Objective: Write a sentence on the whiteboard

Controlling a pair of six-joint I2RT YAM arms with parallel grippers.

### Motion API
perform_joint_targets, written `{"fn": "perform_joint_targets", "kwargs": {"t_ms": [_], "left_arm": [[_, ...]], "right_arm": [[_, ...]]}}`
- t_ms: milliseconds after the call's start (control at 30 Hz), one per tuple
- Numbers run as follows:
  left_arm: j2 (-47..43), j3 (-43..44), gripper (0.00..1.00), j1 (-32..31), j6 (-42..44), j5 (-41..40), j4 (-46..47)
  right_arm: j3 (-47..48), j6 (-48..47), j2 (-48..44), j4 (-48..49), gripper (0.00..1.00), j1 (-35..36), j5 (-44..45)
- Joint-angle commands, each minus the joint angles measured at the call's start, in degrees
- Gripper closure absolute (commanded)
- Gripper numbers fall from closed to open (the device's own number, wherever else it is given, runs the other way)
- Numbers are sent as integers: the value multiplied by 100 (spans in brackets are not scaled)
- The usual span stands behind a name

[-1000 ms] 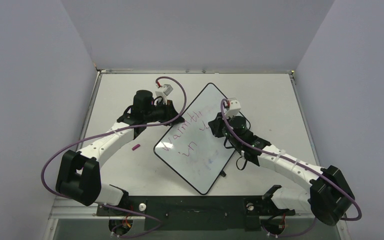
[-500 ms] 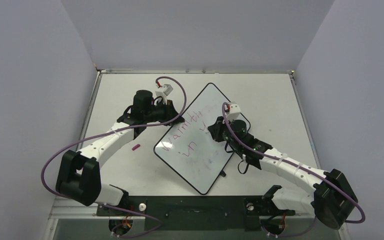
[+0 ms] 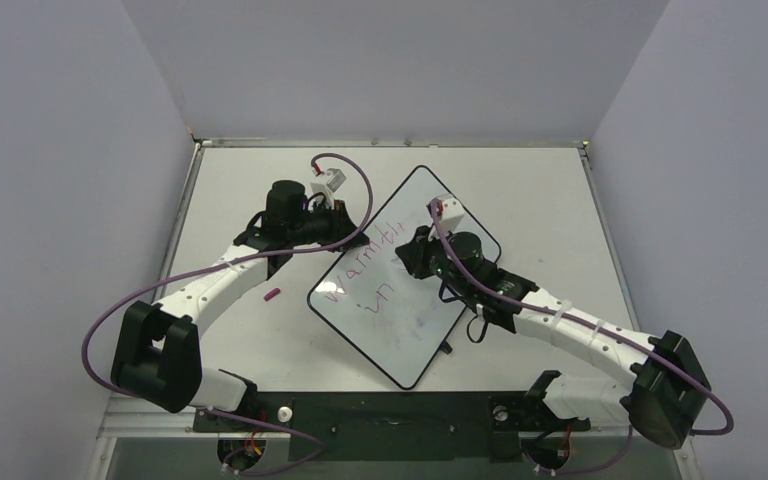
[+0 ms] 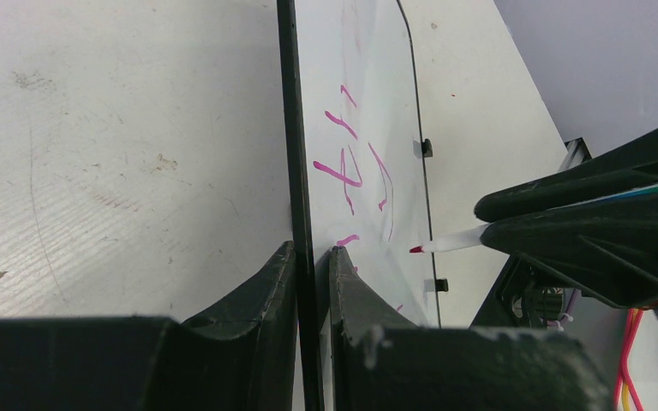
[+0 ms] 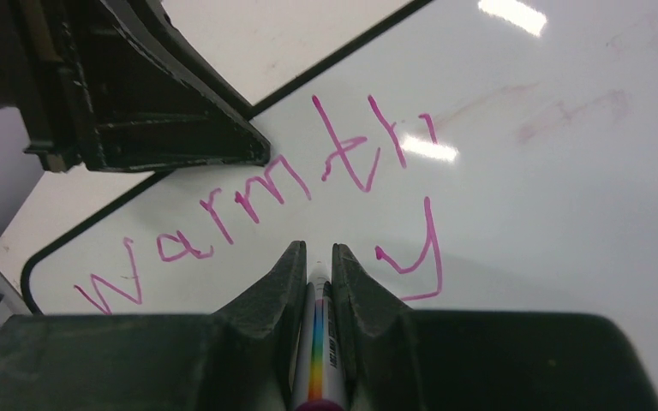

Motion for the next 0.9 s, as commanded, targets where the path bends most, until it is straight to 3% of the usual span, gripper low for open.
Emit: {"fn": "perform_joint_targets", "kwargs": {"t_ms": [0, 367, 867], "left_arm": [[-166, -2, 100, 49, 508, -316, 354], [-150, -6, 100, 52, 509, -324, 356], [-116, 11, 100, 52, 525, -365, 330]], "right_arm": [[486, -163, -131, -56, 100, 17, 25], [400, -338, -265, -74, 100, -332, 214], [-296, -56, -137, 937, 100, -961, -158]]}}
